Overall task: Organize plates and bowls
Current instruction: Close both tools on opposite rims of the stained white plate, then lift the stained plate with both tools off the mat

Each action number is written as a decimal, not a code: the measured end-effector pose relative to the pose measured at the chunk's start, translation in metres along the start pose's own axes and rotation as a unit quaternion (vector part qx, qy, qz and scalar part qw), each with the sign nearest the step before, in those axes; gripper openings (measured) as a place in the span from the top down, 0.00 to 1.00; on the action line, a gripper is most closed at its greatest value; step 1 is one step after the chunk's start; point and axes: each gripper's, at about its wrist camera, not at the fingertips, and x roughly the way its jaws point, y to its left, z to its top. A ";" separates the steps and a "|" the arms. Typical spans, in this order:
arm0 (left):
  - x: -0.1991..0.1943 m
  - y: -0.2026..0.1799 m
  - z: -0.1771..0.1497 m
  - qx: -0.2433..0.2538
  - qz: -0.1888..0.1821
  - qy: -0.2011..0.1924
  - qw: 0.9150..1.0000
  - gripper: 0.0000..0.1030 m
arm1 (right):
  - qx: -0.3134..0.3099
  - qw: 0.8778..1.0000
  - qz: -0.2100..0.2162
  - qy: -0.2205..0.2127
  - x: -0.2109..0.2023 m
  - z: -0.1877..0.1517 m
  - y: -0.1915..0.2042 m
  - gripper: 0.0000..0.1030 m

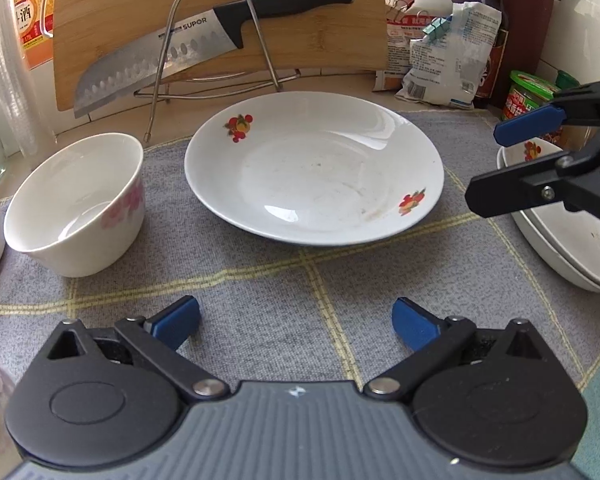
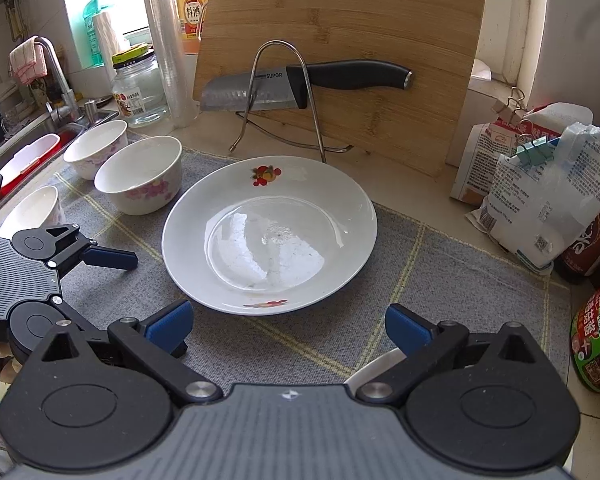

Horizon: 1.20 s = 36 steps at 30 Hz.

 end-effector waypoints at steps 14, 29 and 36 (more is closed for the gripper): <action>0.018 0.004 0.016 0.031 -0.030 -0.030 0.999 0.01 | -0.017 0.999 0.019 0.027 0.040 0.035 -0.019 0.00; 0.026 0.008 0.023 0.034 -0.033 -0.031 0.998 0.00 | -0.048 0.995 0.072 0.057 0.093 0.075 -0.045 0.00; 0.024 0.010 0.019 0.042 -0.040 -0.039 0.998 0.00 | -0.049 0.991 0.107 0.071 0.114 0.086 -0.053 0.00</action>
